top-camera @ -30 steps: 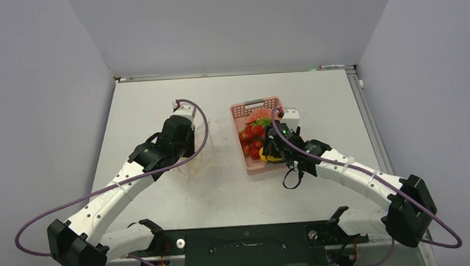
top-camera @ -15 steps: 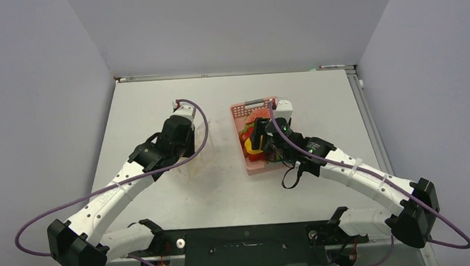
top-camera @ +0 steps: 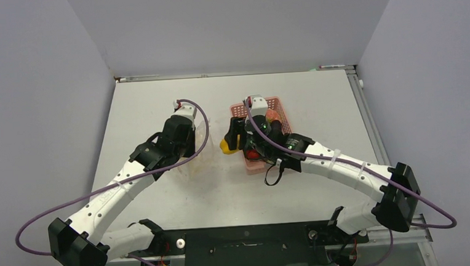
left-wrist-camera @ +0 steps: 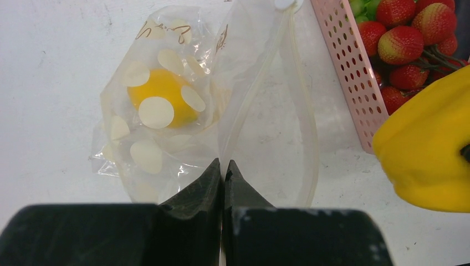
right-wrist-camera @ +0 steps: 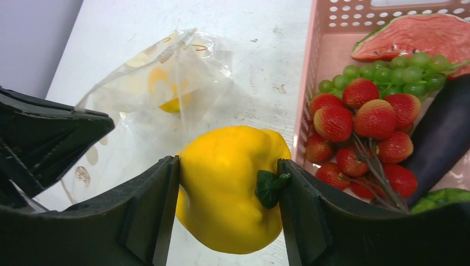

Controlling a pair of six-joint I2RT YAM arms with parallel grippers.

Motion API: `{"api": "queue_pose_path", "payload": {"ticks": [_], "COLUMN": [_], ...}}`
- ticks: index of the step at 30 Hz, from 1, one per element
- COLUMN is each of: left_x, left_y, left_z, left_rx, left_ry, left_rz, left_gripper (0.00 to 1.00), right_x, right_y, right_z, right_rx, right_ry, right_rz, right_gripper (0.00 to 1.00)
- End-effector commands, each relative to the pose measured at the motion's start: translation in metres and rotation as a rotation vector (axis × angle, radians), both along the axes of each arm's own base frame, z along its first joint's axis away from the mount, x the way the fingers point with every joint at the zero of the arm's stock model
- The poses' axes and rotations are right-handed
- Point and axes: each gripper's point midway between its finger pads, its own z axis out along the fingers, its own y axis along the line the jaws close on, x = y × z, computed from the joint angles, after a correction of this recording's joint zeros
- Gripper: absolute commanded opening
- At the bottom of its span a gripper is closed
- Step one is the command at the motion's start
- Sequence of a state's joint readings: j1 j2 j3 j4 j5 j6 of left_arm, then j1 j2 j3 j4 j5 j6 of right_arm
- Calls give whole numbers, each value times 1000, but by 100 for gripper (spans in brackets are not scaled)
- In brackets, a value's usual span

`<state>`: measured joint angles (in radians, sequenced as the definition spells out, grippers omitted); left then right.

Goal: Place the food in the zip-top bag and seal the zipper
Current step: Place the fake vegetable in the zipper food storage bag.

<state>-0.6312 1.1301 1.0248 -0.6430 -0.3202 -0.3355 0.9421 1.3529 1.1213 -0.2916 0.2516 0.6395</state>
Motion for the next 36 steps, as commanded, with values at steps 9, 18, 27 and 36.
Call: {"api": "queue_pose_path", "payload": {"ticks": [9,18,27,36], "left_x": [6,5,5,4], "left_y": [-4,-2,-2,-1], "left_z": [13,18,23,27], "left_rx": [-33,-44,-58,-68], "left_ry": [-41,-56,-72,-82], "left_rz": [-4,2,3,6], "left_gripper": [0,0,0,0], "right_x": [2,1,2,-5], "right_y": [59,89,115,138], "right_z": [41,33,17,-4], "right_rx": [129,165,176,187], "right_ry": [-63,-40,-6,47], "right_rz": [101,141,161,185], "right_gripper": [28,28,29,37]}}
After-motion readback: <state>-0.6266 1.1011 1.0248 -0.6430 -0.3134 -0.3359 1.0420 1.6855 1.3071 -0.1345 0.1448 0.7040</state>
